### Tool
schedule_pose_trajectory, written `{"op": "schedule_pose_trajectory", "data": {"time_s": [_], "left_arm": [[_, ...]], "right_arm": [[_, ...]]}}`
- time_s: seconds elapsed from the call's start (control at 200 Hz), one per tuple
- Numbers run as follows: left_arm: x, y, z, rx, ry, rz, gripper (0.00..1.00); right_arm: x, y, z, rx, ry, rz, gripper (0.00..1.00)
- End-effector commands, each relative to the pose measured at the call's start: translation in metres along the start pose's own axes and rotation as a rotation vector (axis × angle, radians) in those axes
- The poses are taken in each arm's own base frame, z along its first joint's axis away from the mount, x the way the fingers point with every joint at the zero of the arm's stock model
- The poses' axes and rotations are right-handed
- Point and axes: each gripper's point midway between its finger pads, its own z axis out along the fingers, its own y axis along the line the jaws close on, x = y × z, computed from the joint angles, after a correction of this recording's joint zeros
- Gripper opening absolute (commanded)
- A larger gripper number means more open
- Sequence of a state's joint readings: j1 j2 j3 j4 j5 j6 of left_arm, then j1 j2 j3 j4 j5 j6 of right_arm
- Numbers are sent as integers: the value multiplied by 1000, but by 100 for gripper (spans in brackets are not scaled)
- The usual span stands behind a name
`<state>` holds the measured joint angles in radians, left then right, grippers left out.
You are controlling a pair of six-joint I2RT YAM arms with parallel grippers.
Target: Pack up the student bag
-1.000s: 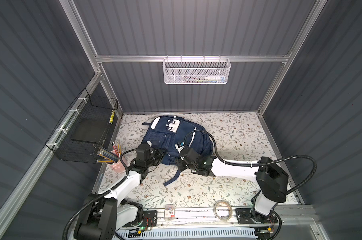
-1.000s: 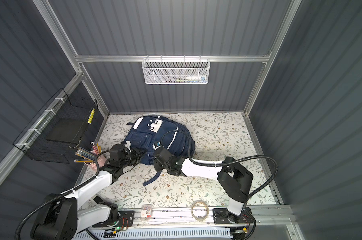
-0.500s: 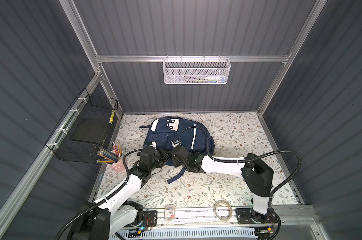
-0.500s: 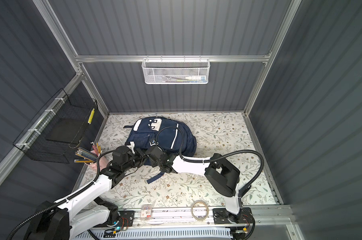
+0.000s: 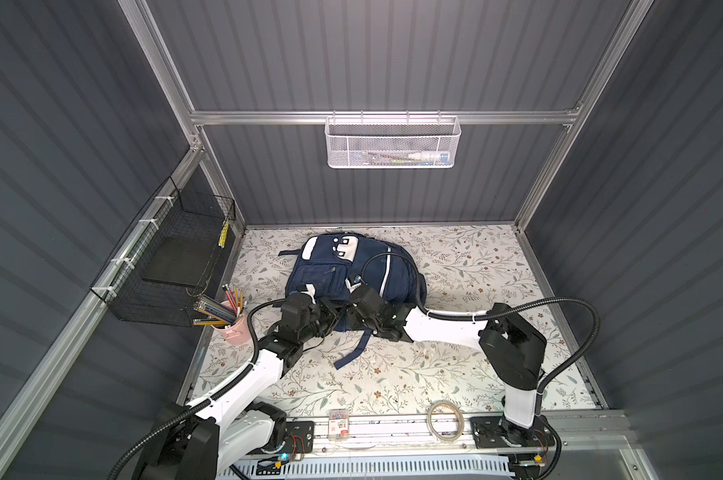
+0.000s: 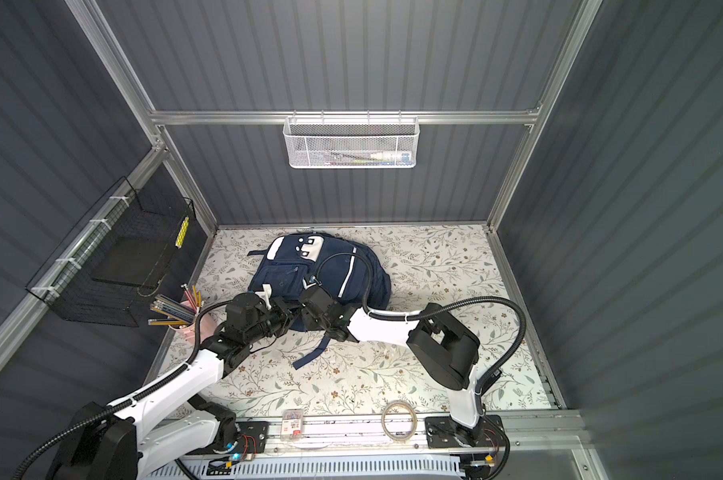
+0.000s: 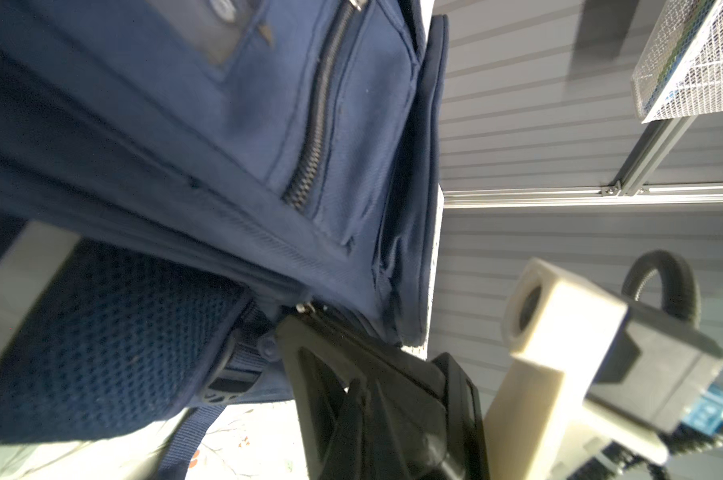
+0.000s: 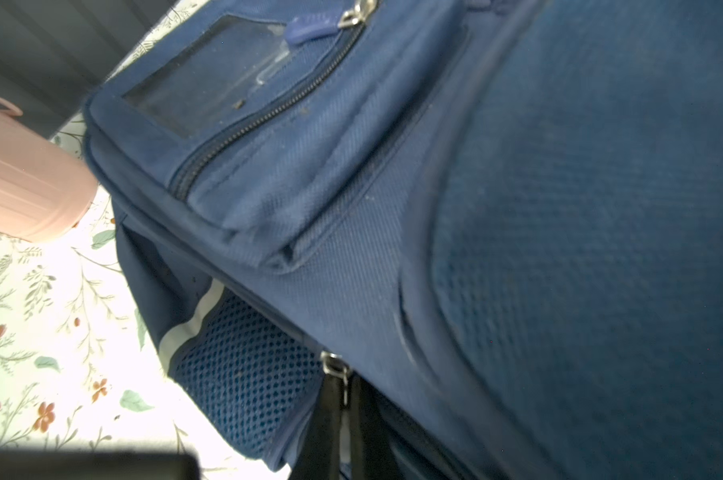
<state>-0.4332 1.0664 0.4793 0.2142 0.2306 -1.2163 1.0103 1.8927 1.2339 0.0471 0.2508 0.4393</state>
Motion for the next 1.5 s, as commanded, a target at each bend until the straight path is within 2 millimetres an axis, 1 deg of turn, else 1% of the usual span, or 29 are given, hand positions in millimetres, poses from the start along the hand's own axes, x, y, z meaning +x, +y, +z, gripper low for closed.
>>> {"op": "schedule_pose_trajectory", "data": {"time_s": [0.0,0.1,0.145,0.24,0.285,0.315,0.36,0.415,0.535,0.625,0.66,0.685,0.7,0.72,0.77,0.785,0.8,0.805,0.901,0.966,0.971,1.001,1.141,1.201,1.331,1.391,1.416,1.446,1.496], "left_arm": [[-5,16,-4,-77,-36,54,0],[-5,30,2,-107,-40,43,0],[-3,31,7,-98,-30,40,0],[-4,35,13,-93,-28,43,27],[-6,37,14,-106,-39,54,45],[-8,38,15,-115,-45,59,53],[-11,37,16,-114,-59,74,59],[-14,33,18,-108,-71,86,62],[-14,24,27,-89,-55,98,75],[-11,24,35,-82,-43,93,77],[-10,25,38,-83,-37,93,74],[-9,25,40,-86,-32,91,69],[-9,25,41,-87,-29,89,63],[-9,24,41,-83,-27,91,53],[-10,23,40,-84,-32,103,16],[-10,23,39,-89,-33,106,7],[-11,24,38,-96,-37,109,0],[-11,24,38,-99,-37,111,0],[-18,29,24,-137,-76,114,0],[-23,33,16,-140,-96,100,0],[-24,34,15,-141,-97,99,0],[-26,35,12,-147,-95,97,0],[-28,40,8,-139,-72,70,0],[-29,41,6,-141,-66,73,0],[-28,44,3,-158,-54,89,0],[-26,47,5,-161,-37,85,0],[-26,49,6,-161,-34,83,0],[-26,50,7,-162,-35,79,0],[-27,53,10,-166,-34,77,0]], "right_arm": [[2,-20,-17,33,-12,42,0],[12,-29,-27,43,5,51,0],[14,-30,-28,44,10,54,0],[18,-26,-26,8,17,58,0],[18,-26,-26,8,25,67,0],[18,-24,-27,-1,27,63,0],[18,-19,-28,-27,29,51,0],[20,-14,-28,-58,36,41,0],[22,2,-28,-126,51,24,0],[22,18,-28,-170,49,1,0],[22,22,-27,-177,52,-8,0],[23,23,-26,-172,55,-13,0],[22,22,-26,-165,56,-13,0],[23,20,-25,-154,59,-11,0],[25,13,-24,-120,64,-9,0],[27,9,-24,-107,69,-9,0],[27,6,-24,-96,72,-6,0],[28,5,-24,-93,73,-5,0],[38,-26,-28,-22,100,33,0],[47,-51,-36,36,104,48,0],[45,-53,-37,43,98,50,0],[52,-66,-41,73,107,53,0],[68,-116,-58,171,123,86,0],[71,-139,-64,228,123,89,0],[74,-190,-67,310,134,121,0],[72,-203,-64,314,140,136,0],[70,-204,-63,301,148,142,0],[67,-203,-61,282,155,138,0],[65,-190,-59,223,177,103,0]]}}
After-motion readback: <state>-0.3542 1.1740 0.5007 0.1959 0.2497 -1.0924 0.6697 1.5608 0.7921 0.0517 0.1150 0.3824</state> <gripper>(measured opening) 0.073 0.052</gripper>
